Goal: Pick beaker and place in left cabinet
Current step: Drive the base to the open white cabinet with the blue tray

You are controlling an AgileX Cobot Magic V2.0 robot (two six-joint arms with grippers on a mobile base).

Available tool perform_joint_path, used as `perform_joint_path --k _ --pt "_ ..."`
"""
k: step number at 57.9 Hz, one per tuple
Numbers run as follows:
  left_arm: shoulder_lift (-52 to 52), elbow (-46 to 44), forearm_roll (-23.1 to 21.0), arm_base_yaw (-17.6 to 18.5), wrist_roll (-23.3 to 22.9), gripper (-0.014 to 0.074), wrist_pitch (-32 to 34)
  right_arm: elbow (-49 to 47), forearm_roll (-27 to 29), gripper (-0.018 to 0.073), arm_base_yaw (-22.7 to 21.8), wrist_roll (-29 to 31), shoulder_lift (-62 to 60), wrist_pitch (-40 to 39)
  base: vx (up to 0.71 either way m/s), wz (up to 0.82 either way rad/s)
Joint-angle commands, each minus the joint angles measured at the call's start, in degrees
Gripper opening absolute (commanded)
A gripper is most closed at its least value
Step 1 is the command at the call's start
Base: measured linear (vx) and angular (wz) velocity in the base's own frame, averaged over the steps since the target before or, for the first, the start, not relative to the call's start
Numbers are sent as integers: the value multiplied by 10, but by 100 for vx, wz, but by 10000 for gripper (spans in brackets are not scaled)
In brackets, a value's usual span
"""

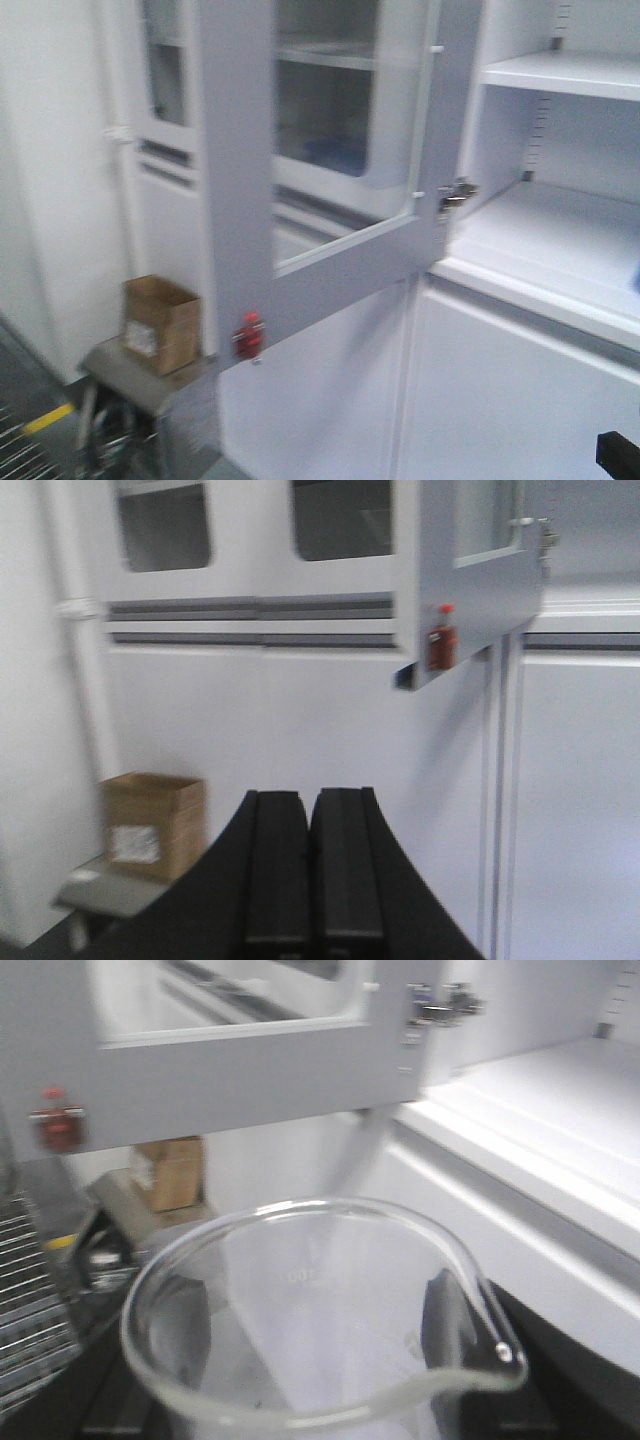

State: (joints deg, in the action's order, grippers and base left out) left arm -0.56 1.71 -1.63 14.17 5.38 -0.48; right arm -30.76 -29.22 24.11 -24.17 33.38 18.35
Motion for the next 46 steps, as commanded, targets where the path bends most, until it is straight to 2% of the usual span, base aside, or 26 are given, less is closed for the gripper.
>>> perform_joint_path --k 1,46 --pt "-11 10 -5 3 -1 1 48 -18 -12 -6 0 3 0 -42 32 -79" --pt "-11 10 -5 3 -1 1 48 -18 -12 -6 0 3 0 -42 21 -68"
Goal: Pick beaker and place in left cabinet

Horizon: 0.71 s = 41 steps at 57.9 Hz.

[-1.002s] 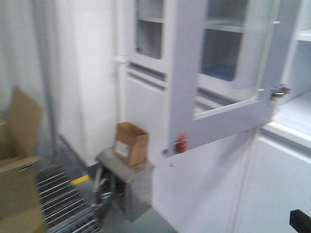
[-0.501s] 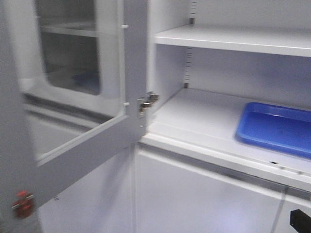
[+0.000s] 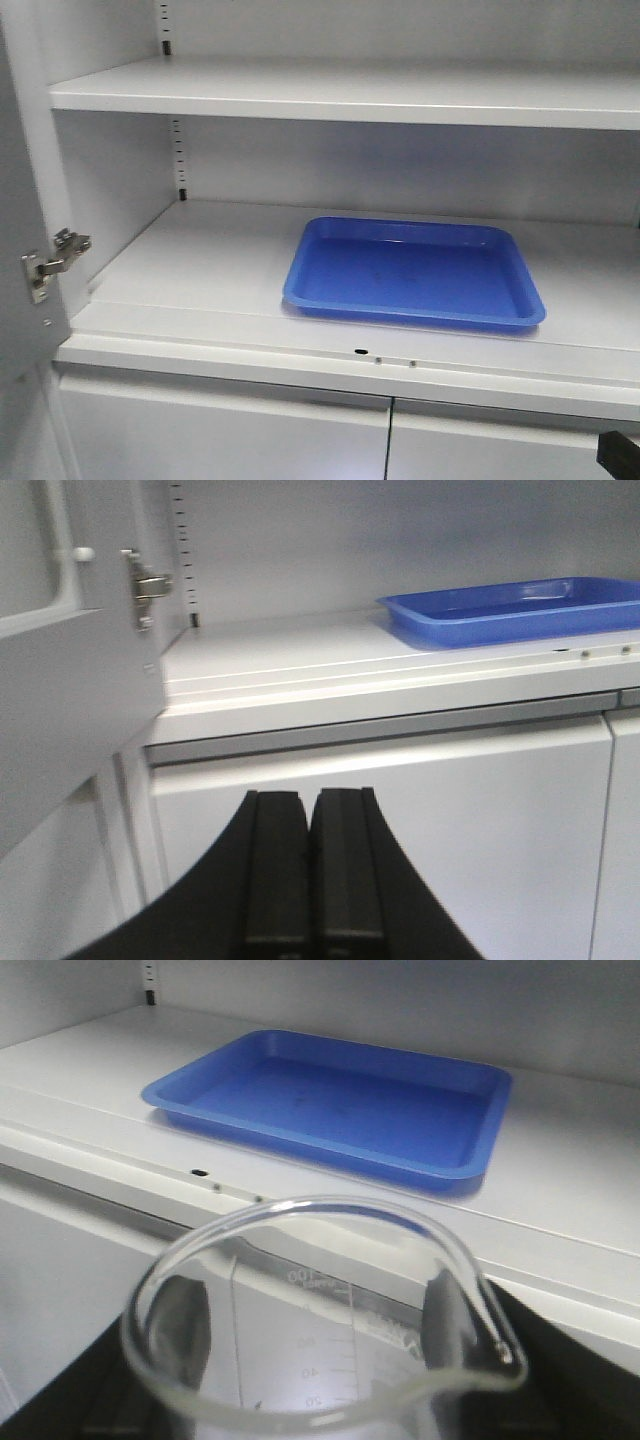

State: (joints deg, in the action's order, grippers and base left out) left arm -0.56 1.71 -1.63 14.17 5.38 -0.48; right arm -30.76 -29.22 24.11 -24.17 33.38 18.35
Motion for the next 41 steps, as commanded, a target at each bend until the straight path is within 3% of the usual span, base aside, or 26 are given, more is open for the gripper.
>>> perform_joint_path --k 1,16,41 --pt "-11 10 -5 3 -1 1 48 -18 -12 -6 0 3 0 -42 18 -44" --pt "-11 10 -5 3 -1 1 48 -18 -12 -6 0 3 0 -42 18 -26" --pt "-11 10 -5 3 -1 1 48 -18 -12 -6 0 3 0 -42 21 -3"
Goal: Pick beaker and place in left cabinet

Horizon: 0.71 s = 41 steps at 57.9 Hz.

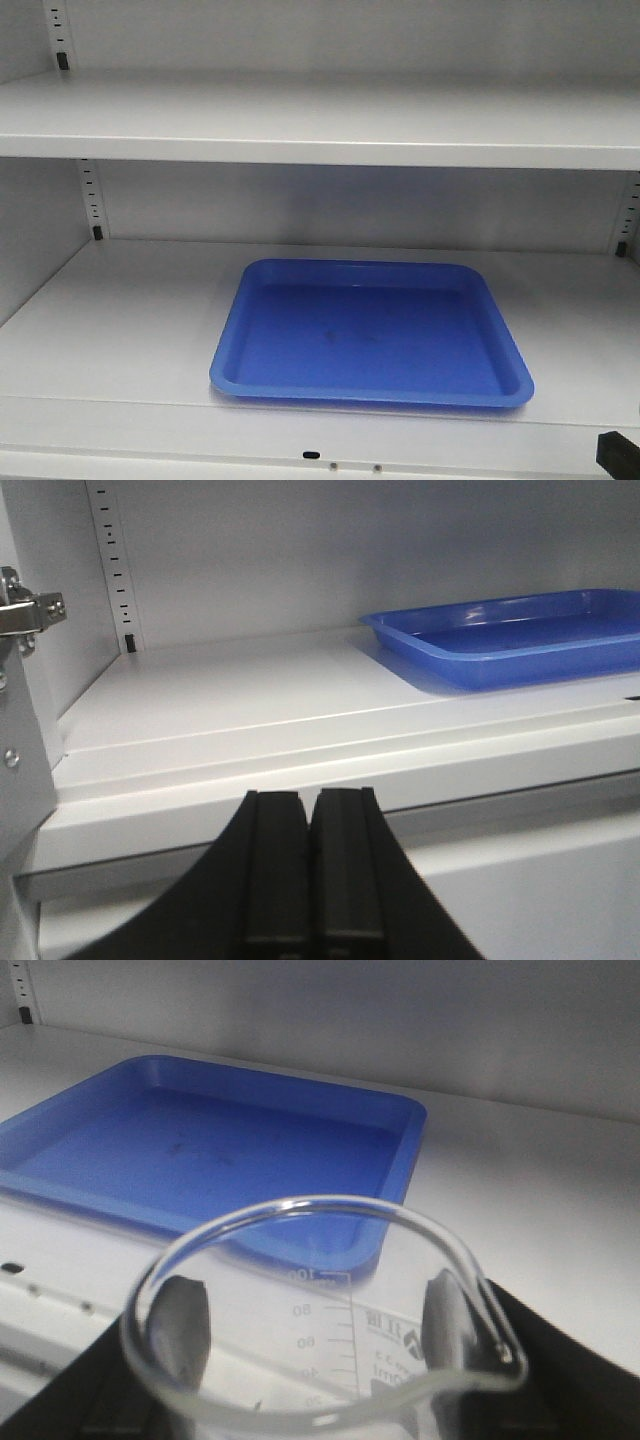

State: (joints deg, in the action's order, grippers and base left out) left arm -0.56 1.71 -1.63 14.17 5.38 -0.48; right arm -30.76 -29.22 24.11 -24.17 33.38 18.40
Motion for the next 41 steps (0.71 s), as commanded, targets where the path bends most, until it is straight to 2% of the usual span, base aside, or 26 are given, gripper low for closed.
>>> perform_joint_path --k 1,41 --pt "-11 10 -5 3 -1 1 48 -18 -12 -6 0 3 0 -42 19 -1" --pt "-11 10 -5 3 -1 1 48 -18 -12 -6 0 3 0 -42 9 -3"
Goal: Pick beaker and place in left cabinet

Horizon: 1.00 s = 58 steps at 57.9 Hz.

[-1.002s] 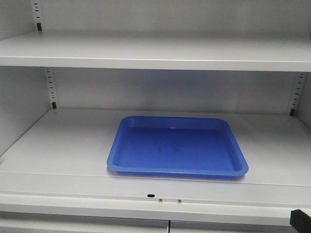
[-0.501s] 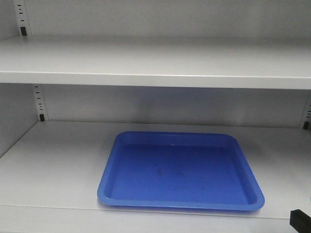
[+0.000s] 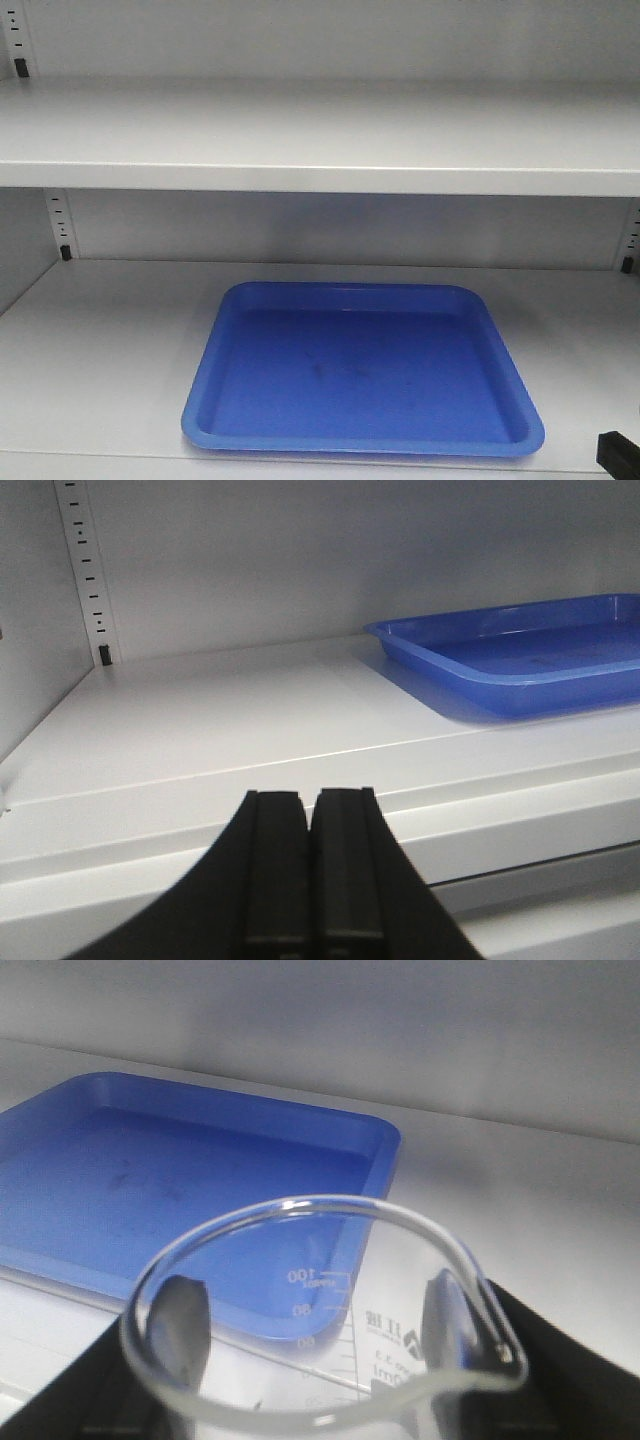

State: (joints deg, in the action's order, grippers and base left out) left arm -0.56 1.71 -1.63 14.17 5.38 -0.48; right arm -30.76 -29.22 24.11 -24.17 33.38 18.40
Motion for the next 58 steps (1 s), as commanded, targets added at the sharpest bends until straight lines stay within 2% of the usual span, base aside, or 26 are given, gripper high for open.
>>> perform_joint_path --k 1,18,24,31,38,44,52,58 --pt "-11 10 -5 3 -1 1 48 -18 -12 -6 0 3 0 -42 0 0" --pt "-11 10 -5 3 -1 1 48 -18 -9 -6 0 -5 1 -64 0 0" --pt "-11 10 -5 3 -1 1 48 -18 -18 -6 0 -9 26 -136 0 0" --pt "-11 10 -5 3 -1 1 48 -18 -16 -6 -1 -10 113 -243 0 0" --pt "-11 10 -5 3 -1 1 48 -30 34 -6 -1 -6 232 -353 0 0" --pt "-11 10 -5 3 -1 1 48 -65 73 -6 -1 38 326 -409 0 0" --pt "-11 10 -5 3 -1 1 48 -147 127 -6 -1 98 442 -427 0 0" --pt "-11 10 -5 3 -1 1 48 -218 145 -6 -1 110 512 -428 0 0"
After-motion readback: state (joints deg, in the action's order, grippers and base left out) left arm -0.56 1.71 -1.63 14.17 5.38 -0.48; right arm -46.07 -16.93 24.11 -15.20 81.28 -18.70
